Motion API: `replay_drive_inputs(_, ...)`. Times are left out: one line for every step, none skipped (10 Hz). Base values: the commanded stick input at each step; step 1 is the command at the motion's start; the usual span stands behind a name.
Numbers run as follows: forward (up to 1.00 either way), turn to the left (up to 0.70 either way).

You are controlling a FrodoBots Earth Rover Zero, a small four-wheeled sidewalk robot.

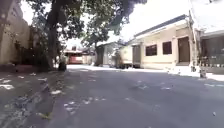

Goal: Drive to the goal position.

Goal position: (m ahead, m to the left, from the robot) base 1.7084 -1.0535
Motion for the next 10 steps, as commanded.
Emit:
replay_drive_inputs(0.7,0.0)
replay_drive_inputs(0.7,0.0)
replay_drive_inputs(0.7,0.0)
replay_drive_inputs(0.7,0.0)
replay_drive_inputs(0.7,0.0)
replay_drive_inputs(0.7,0.0)
replay_drive_inputs(0.7,0.0)
replay_drive_inputs(0.7,0.0)
replay_drive_inputs(0.7,0.0)
replay_drive_inputs(0.7,0.0)
